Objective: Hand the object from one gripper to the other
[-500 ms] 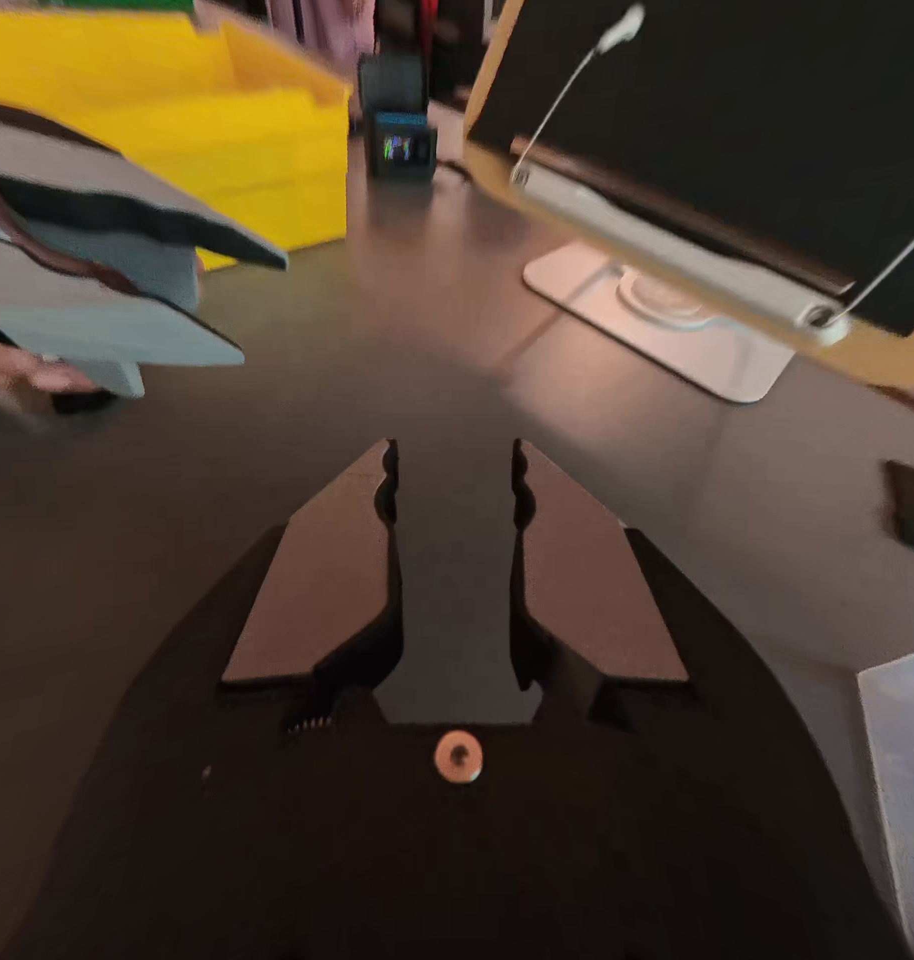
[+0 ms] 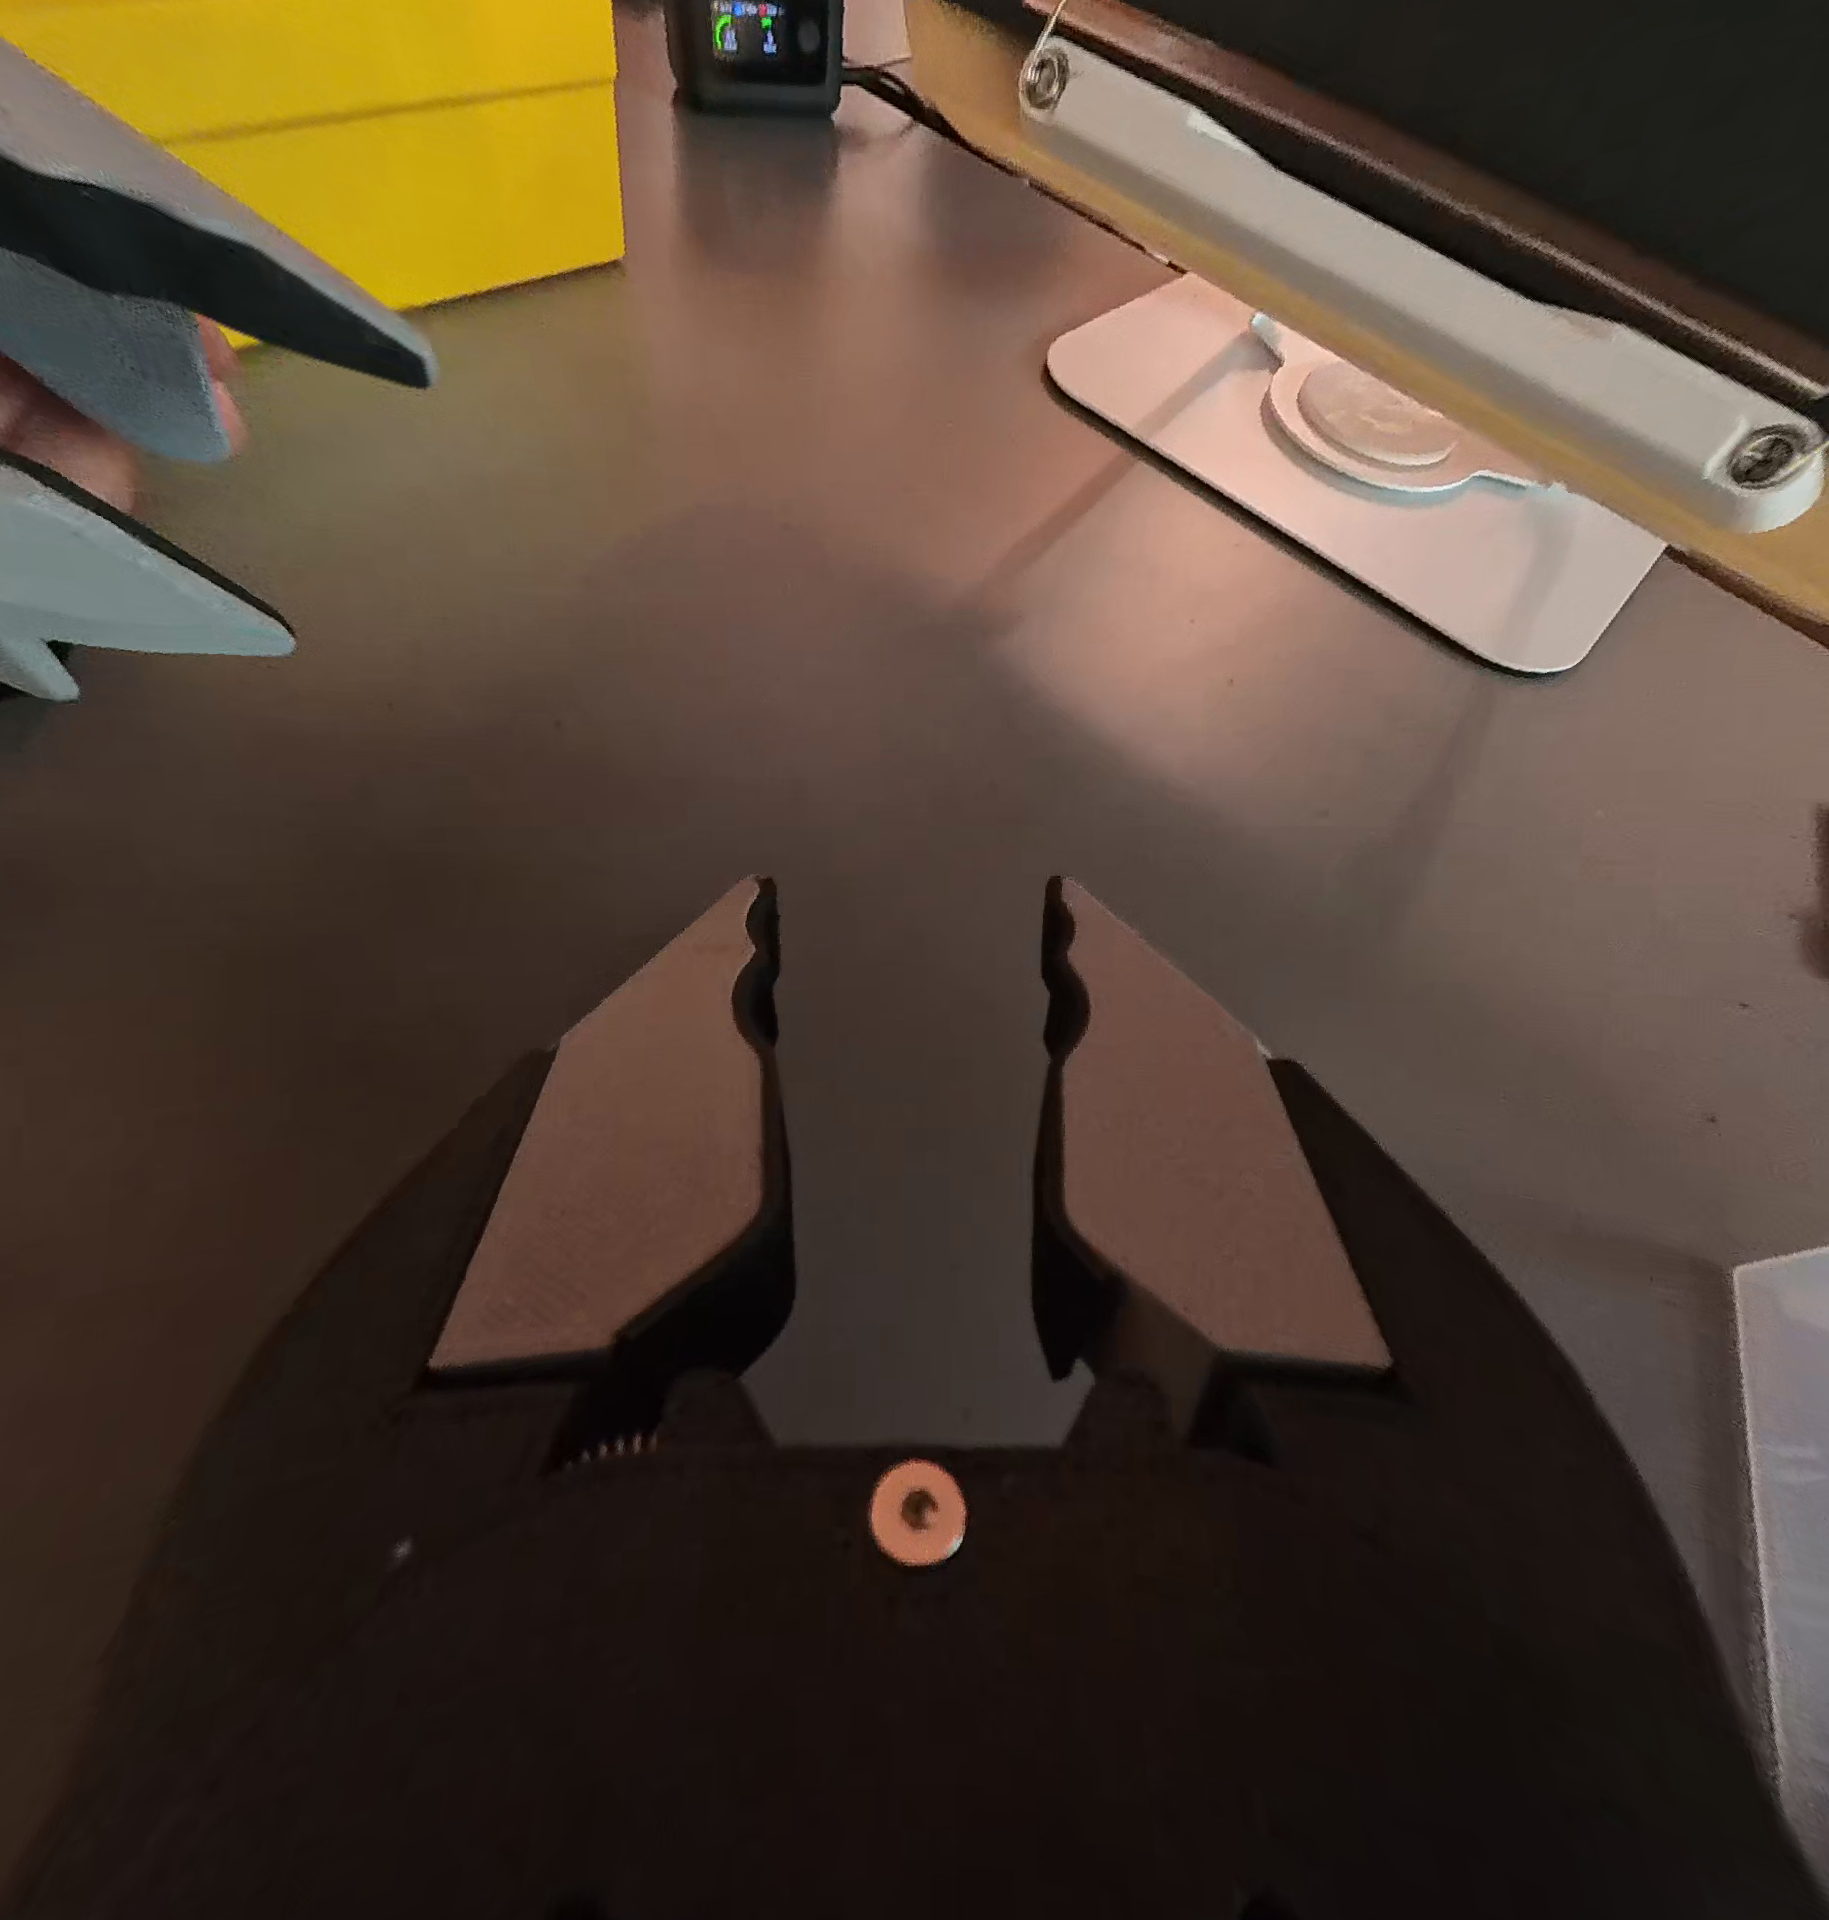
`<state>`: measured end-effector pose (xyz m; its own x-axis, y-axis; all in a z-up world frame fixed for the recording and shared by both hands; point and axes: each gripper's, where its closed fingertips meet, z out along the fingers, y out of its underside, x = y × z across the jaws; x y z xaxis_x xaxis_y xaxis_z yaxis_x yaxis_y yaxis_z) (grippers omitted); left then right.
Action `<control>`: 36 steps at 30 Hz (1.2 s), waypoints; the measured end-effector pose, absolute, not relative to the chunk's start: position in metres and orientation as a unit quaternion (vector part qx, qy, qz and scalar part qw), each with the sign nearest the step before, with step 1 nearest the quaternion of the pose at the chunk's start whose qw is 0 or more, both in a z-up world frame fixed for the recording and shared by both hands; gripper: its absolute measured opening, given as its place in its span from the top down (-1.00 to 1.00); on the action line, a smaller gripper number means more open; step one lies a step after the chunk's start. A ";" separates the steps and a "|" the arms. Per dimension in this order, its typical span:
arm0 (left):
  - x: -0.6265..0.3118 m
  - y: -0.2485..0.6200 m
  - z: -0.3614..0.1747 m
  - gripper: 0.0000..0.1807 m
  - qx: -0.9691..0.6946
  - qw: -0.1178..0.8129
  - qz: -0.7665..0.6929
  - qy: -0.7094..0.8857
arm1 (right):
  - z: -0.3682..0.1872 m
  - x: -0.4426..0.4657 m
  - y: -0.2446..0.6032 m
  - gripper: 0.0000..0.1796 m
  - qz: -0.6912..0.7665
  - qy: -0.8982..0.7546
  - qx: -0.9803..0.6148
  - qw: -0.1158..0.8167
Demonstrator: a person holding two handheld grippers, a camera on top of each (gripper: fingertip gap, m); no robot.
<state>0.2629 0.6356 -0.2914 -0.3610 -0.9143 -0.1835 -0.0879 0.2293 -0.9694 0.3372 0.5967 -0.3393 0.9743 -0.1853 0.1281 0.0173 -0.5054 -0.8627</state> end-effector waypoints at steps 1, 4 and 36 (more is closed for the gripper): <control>0.262 0.635 -0.291 0.54 -0.375 0.421 -0.492 0.663 | -0.340 0.337 0.597 0.46 -0.103 0.048 -0.863 0.491; 0.259 0.632 -0.289 0.50 -0.363 0.433 -0.491 0.663 | -0.341 0.337 0.597 0.46 -0.107 0.046 -0.865 0.489; 0.169 0.885 -0.297 0.53 -0.558 0.324 -0.261 0.718 | -0.348 0.339 0.597 0.54 -0.126 0.041 -0.875 0.466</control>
